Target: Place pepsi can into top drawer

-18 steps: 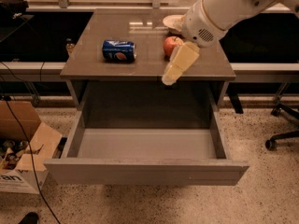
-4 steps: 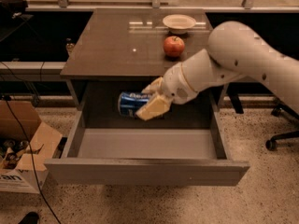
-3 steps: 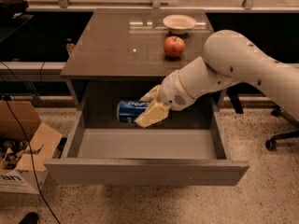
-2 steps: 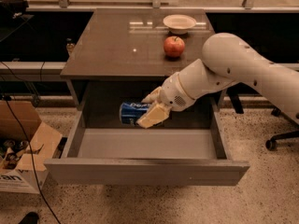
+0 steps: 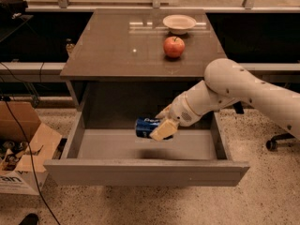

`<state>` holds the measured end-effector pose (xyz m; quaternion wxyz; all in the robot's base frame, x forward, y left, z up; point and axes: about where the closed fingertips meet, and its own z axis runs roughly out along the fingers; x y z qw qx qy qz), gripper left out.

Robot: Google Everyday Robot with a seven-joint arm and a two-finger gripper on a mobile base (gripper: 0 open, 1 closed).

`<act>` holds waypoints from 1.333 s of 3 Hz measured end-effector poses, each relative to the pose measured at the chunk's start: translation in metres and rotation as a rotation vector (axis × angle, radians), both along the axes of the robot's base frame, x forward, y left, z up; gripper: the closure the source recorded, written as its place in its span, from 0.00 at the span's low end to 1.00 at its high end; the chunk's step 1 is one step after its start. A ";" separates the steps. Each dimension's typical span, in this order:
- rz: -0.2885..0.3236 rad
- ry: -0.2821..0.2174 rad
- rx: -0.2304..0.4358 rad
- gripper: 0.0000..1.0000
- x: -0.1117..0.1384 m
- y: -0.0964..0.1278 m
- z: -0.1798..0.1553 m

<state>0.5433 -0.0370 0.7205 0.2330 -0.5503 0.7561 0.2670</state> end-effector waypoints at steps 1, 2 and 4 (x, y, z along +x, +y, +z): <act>-0.073 0.036 -0.042 0.58 0.010 -0.023 -0.042; -0.129 0.071 -0.080 0.35 0.017 -0.038 -0.074; -0.123 0.075 -0.078 0.00 0.015 -0.036 -0.075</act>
Offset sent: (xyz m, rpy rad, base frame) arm 0.0249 -0.0607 -0.1092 -0.1253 0.1079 -0.2051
